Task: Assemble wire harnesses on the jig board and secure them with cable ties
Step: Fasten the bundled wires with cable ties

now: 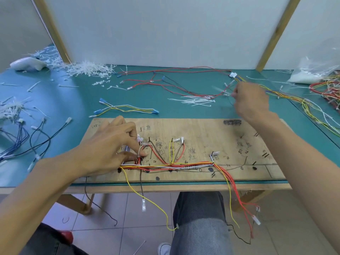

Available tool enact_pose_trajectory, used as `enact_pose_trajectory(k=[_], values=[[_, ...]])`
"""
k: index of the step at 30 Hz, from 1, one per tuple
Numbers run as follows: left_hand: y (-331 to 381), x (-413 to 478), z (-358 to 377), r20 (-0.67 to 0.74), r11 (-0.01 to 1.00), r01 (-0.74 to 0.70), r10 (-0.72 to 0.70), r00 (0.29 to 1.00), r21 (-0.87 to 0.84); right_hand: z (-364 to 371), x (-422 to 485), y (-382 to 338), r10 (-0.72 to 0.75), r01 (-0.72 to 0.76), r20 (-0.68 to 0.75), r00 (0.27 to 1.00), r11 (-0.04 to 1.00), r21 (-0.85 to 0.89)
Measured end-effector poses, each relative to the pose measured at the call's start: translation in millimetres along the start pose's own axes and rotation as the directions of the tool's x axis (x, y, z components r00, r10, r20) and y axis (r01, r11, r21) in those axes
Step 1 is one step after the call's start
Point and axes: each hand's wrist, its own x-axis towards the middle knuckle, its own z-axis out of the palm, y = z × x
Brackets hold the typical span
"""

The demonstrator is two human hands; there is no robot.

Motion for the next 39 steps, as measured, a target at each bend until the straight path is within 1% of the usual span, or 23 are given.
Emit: enact_pose_trajectory(k=[2,4,5,7,9,10,12,14,16,17,18,20,21,22,23,24,26,28,30,32,34,35,39], values=[[2,-1,-3,0.033,1.000,0.007,-0.007,0.999,-0.004,-19,-3,0,-0.047,0.052,-0.076,0.996,0.996,0.067],[6,-1,-8,0.036,0.999,0.032,-0.031,0.999,-0.014,-37,-10,-8,-0.170,0.189,-0.108,0.980,0.961,0.201],[7,-2,-10,-0.017,0.998,0.044,-0.044,0.999,-0.042,-46,-19,-15,-0.253,0.278,-0.123,0.960,0.921,0.274],[14,-3,-17,-0.208,0.985,0.066,-0.099,0.973,-0.158,-65,-46,-35,-0.425,0.443,-0.140,0.895,0.802,0.400],[29,-1,-22,-0.368,0.977,0.040,-0.117,0.922,-0.210,-82,-78,-58,-0.561,0.535,-0.114,0.820,0.680,0.502],[37,-1,-24,-0.387,0.982,0.038,-0.108,0.916,-0.183,-89,-92,-69,-0.617,0.563,-0.099,0.781,0.626,0.539],[51,-3,-23,-0.362,0.993,0.009,-0.052,0.931,-0.122,-100,-113,-88,-0.711,0.617,-0.090,0.698,0.533,0.578],[58,-9,-20,-0.353,0.989,-0.038,-0.015,0.935,-0.143,-110,-126,-101,-0.756,0.637,-0.094,0.647,0.469,0.612],[55,-18,-15,-0.361,0.970,-0.055,-0.035,0.932,-0.237,-114,-133,-106,-0.747,0.592,-0.096,0.657,0.433,0.680],[53,-23,-12,-0.371,0.952,-0.053,-0.065,0.926,-0.301,-113,-137,-108,-0.720,0.529,-0.097,0.687,0.404,0.746],[51,-27,-10,-0.395,0.929,-0.051,-0.106,0.913,-0.367,-110,-142,-111,-0.674,0.426,-0.092,0.733,0.348,0.835],[51,-33,-3,-0.448,0.868,-0.061,-0.193,0.873,-0.493,-99,-158,-119,-0.555,0.136,-0.035,0.831,0.143,0.980],[53,-35,0,-0.470,0.847,-0.074,-0.218,0.856,-0.527,-91,-168,-123,-0.507,-0.017,0.031,0.861,0.031,0.999],[56,-36,3,-0.484,0.839,-0.080,-0.230,0.844,-0.538,-83,-178,-128,-0.485,-0.148,0.103,0.869,-0.057,0.987],[58,-37,7,-0.487,0.842,-0.073,-0.237,0.841,-0.535,-74,-187,-132,-0.475,-0.233,0.155,0.866,-0.111,0.966],[60,-38,11,-0.481,0.849,-0.058,-0.240,0.843,-0.525,-66,-195,-136,-0.460,-0.266,0.179,0.870,-0.132,0.955],[61,-41,18,-0.455,0.857,-0.016,-0.257,0.853,-0.515,-52,-205,-143,-0.384,-0.233,0.169,0.908,-0.126,0.964],[59,-45,23,-0.435,0.870,0.032,-0.278,0.857,-0.493,-44,-208,-147,-0.282,-0.136,0.108,0.953,-0.080,0.988],[54,-49,30,-0.457,0.925,0.089,-0.264,0.850,-0.370,-37,-206,-148,-0.174,-0.036,0.034,0.984,-0.005,0.999],[51,-54,37,-0.462,0.951,0.151,-0.265,0.846,-0.269,-29,-203,-149,-0.080,0.030,-0.022,0.997,0.098,0.995],[49,-58,44,-0.443,0.951,0.198,-0.288,0.849,-0.239,-19,-203,-151,-0.058,0.092,-0.081,0.995,0.233,0.968],[49,-60,47,-0.429,0.950,0.217,-0.296,0.853,-0.222,-14,-204,-153,-0.058,0.120,-0.107,0.993,0.282,0.952],[52,-57,53,-0.437,0.954,0.271,-0.299,0.848,-0.128,1,-204,-156,-0.054,0.192,-0.186,0.981,0.402,0.895]])
